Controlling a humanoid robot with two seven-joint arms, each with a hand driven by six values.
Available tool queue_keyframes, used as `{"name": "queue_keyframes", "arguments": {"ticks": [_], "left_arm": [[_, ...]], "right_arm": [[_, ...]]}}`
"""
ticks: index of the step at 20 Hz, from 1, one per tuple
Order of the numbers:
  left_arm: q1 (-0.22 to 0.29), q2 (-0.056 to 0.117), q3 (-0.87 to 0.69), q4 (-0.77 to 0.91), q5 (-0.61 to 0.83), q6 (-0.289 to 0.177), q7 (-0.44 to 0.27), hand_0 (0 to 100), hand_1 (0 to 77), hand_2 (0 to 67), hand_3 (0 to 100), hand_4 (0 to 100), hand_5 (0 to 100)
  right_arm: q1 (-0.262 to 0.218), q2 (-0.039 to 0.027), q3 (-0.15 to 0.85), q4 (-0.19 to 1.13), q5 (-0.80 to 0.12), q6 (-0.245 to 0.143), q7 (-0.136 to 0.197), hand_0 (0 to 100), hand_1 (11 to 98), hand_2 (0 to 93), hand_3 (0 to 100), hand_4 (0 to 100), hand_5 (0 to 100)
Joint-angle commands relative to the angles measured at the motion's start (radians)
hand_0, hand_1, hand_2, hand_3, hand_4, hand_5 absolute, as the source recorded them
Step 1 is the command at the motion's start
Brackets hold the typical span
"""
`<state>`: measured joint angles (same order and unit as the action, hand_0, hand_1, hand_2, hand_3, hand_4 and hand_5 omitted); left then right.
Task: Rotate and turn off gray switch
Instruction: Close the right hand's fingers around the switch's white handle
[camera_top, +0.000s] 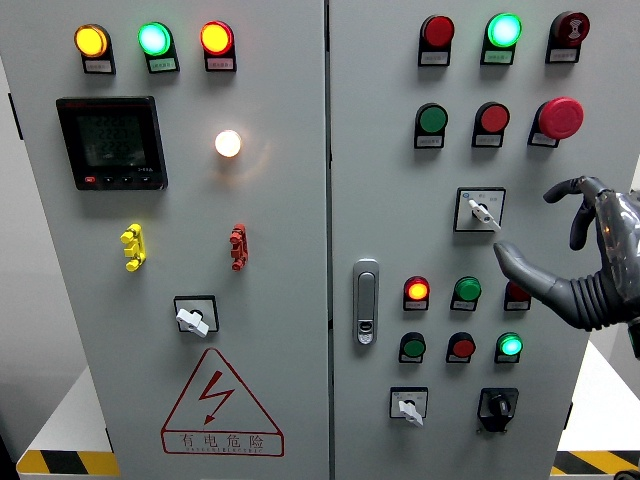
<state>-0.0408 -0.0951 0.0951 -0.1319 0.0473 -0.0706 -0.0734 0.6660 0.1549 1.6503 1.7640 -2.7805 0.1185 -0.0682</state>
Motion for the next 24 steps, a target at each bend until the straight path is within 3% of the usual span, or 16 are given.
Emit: {"name": "queue_keyframes", "arguments": {"ticks": [1,9,15,24], "left_arm": [[0.001,0.0,0.0,0.0,0.0,0.0,0.0,85,0.0,13.4,19,8,11],[-0.001,0.0,0.0,0.0,0.0,0.0,0.0,85,0.0,13.4,19,8,11],[0.001,0.0,0.0,0.0,0.0,0.0,0.0,85,0.0,13.4,19,8,11],[-0.001,0.0,0.0,0.0,0.0,0.0,0.0,85,0.0,13.4,19,8,11]], "right_arm": [[0.014,0.0001,-0.017,-0.035,-0.001,-0.022,-0.021,0,32.7,62.6,87,99,100],[0.064,0.0001,-0.04,-0.115,-0.002,-0.033,-0.047,0,33.4,64.8,89,99,100],[0.104,0.0001,-0.052,-0.182,-0.004,-0.049,-0.048,0,32.6,64.8,89,99,100],[0.116,0.0001,-0.052,-0.209,-0.005,-0.049,-0.047,0,33.8,64.9,89,100,100]]}}
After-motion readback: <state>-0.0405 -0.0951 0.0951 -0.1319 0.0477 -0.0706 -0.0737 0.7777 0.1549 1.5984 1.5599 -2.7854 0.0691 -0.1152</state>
